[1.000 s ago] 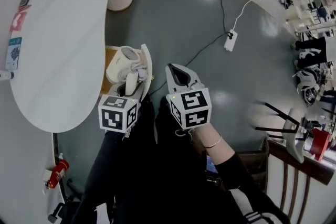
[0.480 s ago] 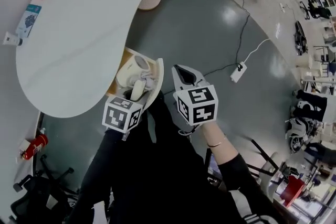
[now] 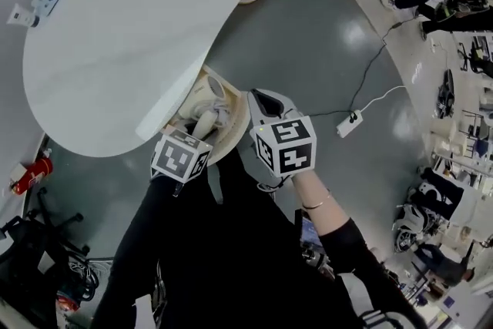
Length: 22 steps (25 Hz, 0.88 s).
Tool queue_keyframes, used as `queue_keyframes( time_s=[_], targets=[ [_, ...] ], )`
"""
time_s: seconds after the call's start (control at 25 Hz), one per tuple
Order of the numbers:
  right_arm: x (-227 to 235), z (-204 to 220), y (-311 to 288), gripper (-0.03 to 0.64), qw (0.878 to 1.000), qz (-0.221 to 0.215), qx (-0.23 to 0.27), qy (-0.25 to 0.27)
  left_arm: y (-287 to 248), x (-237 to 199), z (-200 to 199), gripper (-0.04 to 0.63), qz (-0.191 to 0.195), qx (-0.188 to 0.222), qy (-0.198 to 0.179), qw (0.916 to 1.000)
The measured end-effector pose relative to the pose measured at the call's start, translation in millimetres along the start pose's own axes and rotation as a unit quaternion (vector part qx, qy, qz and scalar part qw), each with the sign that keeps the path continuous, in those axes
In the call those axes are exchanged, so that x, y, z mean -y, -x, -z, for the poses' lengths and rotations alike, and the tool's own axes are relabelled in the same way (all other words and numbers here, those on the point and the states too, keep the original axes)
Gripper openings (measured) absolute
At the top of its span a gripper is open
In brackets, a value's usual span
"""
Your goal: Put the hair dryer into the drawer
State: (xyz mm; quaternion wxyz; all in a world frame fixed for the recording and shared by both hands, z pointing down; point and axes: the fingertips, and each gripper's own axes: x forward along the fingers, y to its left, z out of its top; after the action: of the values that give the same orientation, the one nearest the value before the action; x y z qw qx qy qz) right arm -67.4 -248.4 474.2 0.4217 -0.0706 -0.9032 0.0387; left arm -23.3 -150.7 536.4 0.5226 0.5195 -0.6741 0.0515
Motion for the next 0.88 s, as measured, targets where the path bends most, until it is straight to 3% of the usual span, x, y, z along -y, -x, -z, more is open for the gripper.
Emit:
queue_keyframes(
  time_s=[0.48, 0.88],
  targets=[
    [-11.3, -0.5, -40.7, 0.002, 0.994, -0.067, -0.060, 0.061, -26.1, -26.5, 19.9, 0.126, -0.036, -0.018, 0.066, 0.9970],
    [-30.7, 11.9, -54.3, 0.002, 0.985, -0.106, -0.101, 0.096, -42.9, -47.4, 31.2, 0.126, -0.080, -0.037, 0.063, 0.9941]
  ],
)
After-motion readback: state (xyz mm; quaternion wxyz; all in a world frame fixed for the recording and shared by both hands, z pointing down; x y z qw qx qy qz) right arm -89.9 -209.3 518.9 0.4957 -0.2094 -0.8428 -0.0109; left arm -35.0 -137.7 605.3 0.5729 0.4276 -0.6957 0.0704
